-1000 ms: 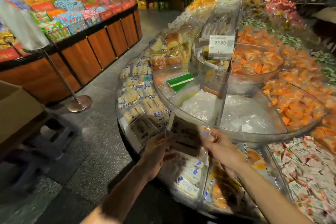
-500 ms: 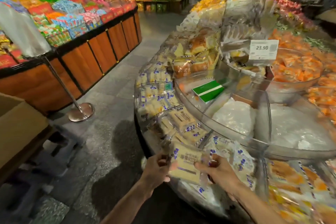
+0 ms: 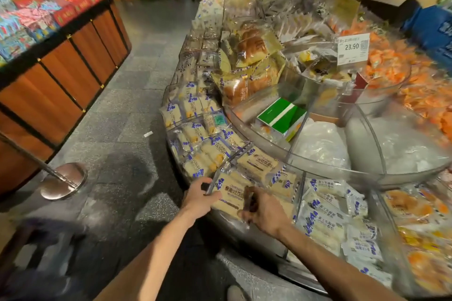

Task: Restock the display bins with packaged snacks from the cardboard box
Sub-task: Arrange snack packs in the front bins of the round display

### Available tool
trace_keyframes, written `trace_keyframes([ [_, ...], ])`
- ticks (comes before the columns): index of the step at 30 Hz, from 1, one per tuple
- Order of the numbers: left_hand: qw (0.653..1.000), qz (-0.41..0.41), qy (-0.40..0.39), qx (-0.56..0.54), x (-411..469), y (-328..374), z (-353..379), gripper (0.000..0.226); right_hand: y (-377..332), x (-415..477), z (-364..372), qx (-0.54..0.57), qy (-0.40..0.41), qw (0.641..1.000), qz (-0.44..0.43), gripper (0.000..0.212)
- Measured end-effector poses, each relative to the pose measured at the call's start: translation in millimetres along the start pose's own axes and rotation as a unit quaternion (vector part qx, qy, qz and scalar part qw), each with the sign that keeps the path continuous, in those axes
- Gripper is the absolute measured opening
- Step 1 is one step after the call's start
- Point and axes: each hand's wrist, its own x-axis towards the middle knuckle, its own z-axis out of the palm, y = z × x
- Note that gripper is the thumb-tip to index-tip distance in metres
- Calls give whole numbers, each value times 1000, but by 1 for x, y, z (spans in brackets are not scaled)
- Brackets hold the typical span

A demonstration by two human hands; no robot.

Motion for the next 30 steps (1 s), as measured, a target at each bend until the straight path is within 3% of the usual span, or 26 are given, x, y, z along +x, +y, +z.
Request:
trace_keyframes([
  [3,993,41,1,107,29,10,0,45,-1,26,3,-121,27,992,-10,39],
  [7,974,84,7,208,47,20,10,50,-2,43,6,-190,29,981,2,34],
  [11,936,154,9,317,57,23,15,53,5,51,10,-258,33,965,16,42],
  [16,884,187,-5,428,61,14,15,52,11,48,3,-297,27,954,14,63],
  [18,863,195,-8,466,59,11,13,61,9,45,0,-286,17,958,13,67],
  [21,916,147,-41,372,55,15,-2,75,-14,44,-11,-270,10,963,-6,62],
  [24,955,150,14,254,44,33,-49,34,-62,55,-14,-251,14,966,-62,43],
  [27,954,151,129,225,16,34,-123,42,-125,66,11,-256,7,954,-156,26],
  [30,937,130,218,242,-35,20,-210,46,-189,67,66,-223,-43,941,-252,26],
])
